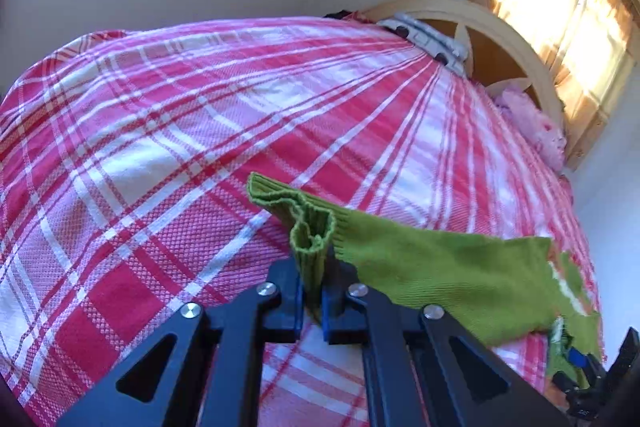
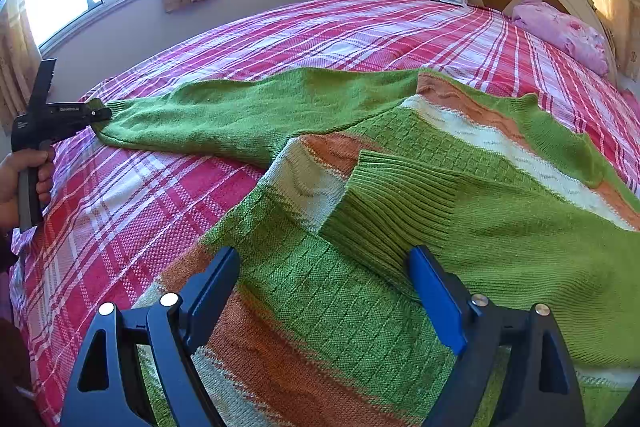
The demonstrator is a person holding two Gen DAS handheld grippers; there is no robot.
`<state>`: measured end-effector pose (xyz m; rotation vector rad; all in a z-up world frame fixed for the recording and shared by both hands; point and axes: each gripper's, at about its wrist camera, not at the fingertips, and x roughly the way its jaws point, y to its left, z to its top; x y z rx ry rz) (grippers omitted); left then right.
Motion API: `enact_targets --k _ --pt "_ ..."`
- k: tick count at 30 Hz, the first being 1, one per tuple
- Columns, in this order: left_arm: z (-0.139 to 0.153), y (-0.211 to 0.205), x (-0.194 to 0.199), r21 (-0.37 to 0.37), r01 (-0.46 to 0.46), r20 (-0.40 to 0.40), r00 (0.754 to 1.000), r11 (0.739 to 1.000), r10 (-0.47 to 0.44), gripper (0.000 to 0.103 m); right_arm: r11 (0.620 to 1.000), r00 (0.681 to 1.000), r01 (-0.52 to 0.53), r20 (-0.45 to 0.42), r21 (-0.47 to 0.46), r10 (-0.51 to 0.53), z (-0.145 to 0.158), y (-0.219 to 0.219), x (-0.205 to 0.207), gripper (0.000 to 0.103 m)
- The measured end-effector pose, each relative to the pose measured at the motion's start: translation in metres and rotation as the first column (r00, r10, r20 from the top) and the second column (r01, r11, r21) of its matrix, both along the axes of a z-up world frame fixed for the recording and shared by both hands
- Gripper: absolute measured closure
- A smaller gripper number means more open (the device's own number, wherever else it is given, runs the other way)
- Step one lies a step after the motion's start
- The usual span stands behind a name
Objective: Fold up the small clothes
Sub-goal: 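Lift the sleeve with the left gripper, fold it over the body, release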
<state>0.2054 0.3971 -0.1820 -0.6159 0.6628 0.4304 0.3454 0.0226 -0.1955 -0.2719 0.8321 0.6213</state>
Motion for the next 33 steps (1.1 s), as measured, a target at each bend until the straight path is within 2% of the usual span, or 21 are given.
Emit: enact_targets --k 4,7,10,15,18,22,33 --pt "0.025 -0.011 -0.001 -0.021 0.030 0.066 0.997 0.999 -0.028 0.097 1.000 1.000 -0.001 -0.005 0.004 0.001 0.001 0.001 0.001 0.016" --pt "0.050 -0.027 0.003 -0.013 0.074 0.114 0.991 0.997 -0.072 0.097 0.998 1.000 0.011 -0.014 0.068 -0.010 0.009 -0.008 0.001 0.016" --pt "0.080 -0.049 0.008 -0.003 0.136 0.175 0.975 0.991 -0.134 0.097 0.979 0.996 0.090 -0.020 0.184 -0.087 0.026 -0.032 0.001 0.016" --pt "0.124 -0.091 0.024 0.041 0.225 0.239 0.944 0.973 -0.229 0.097 0.928 0.974 0.226 -0.052 0.297 -0.221 0.054 -0.081 -0.006 0.016" --pt "0.148 -0.119 0.037 0.066 0.288 0.276 0.915 0.955 -0.294 0.097 0.894 0.954 0.299 -0.080 0.334 -0.289 0.064 -0.114 -0.015 0.016" --pt "0.177 -0.161 0.055 0.095 0.372 0.318 0.868 0.923 -0.382 0.097 0.860 0.938 0.344 -0.103 0.376 -0.330 0.071 -0.158 -0.036 0.016" --pt "0.228 -0.265 0.095 0.146 0.517 0.379 0.759 0.844 -0.530 0.097 0.805 0.908 0.398 -0.062 0.440 -0.415 0.082 -0.242 -0.094 0.015"
